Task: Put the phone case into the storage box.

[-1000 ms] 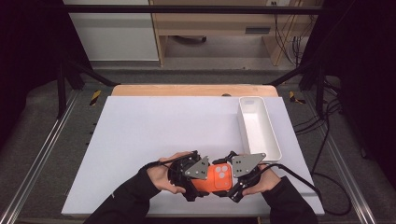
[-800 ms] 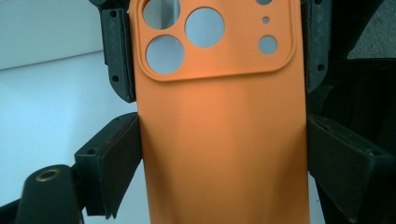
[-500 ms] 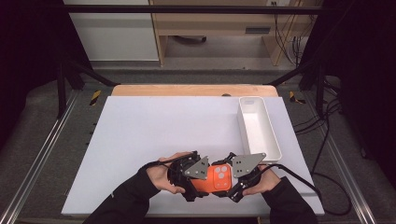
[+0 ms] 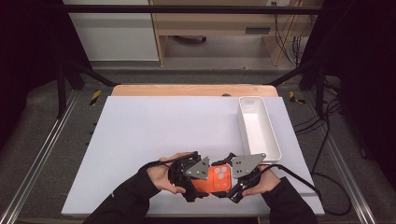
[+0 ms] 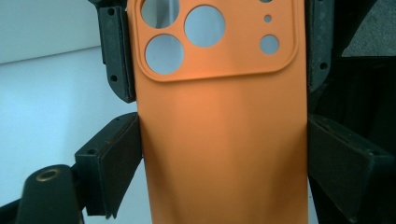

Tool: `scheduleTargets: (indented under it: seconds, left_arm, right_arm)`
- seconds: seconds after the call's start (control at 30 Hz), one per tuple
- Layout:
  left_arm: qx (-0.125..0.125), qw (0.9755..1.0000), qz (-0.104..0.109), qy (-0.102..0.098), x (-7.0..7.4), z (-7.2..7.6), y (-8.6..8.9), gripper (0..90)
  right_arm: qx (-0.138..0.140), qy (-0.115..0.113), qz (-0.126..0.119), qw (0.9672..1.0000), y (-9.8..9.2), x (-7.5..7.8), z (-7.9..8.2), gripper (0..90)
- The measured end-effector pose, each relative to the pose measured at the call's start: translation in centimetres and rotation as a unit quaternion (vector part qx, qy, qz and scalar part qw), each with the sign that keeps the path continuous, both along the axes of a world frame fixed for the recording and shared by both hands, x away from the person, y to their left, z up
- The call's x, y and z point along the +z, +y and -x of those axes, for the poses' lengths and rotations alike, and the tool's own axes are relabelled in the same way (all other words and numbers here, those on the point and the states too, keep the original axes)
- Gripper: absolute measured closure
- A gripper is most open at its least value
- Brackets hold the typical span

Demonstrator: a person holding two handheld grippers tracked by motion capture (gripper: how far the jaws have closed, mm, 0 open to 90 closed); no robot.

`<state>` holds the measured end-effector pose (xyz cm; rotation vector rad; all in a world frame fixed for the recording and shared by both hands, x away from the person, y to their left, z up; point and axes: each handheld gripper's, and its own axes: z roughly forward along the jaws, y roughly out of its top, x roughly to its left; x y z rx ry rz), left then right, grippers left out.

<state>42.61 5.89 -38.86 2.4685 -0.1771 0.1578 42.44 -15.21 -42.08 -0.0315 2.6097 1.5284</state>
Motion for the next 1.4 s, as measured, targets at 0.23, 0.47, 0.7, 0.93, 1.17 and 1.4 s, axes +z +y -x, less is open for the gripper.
scheduleTargets:
  seconds: [0.23, 0.47, 0.7, 0.93, 1.17, 1.4]
  left_arm:
    - [0.0, 1.0, 0.001, 0.006, 0.0, -0.1, 0.0, 13.9]
    - [0.0, 0.9999, 0.002, 0.011, 0.0, -0.1, -0.1, 14.0]
    - [0.007, 0.9998, 0.005, 0.019, -0.1, -0.3, 0.0, 13.9]
    - [0.024, 0.999, 0.02, 0.034, -0.1, -0.6, 0.7, 8.4]
    - [0.046, 0.9965, 0.047, 0.051, 0.2, -0.9, 1.8, 3.3]
    - [0.072, 0.9934, 0.064, 0.062, -0.1, -1.2, 3.1, 0.8]
  right_arm:
    - [0.0, 0.011, 0.003, 0.9999, 0.0, 0.1, -0.1, 16.0]
    - [0.0, 0.017, 0.004, 0.9999, -0.1, 0.2, 0.0, 16.4]
    - [-0.002, 0.019, 0.008, 0.9998, -0.1, 0.3, -0.1, 16.4]
    - [-0.007, 0.023, 0.012, 0.9996, -0.2, 0.3, -0.1, 16.4]
    - [-0.015, 0.021, 0.02, 0.9995, -0.4, 0.5, -0.3, 16.4]
    - [-0.025, 0.014, 0.036, 0.9989, -0.9, 1.2, -0.5, 16.3]
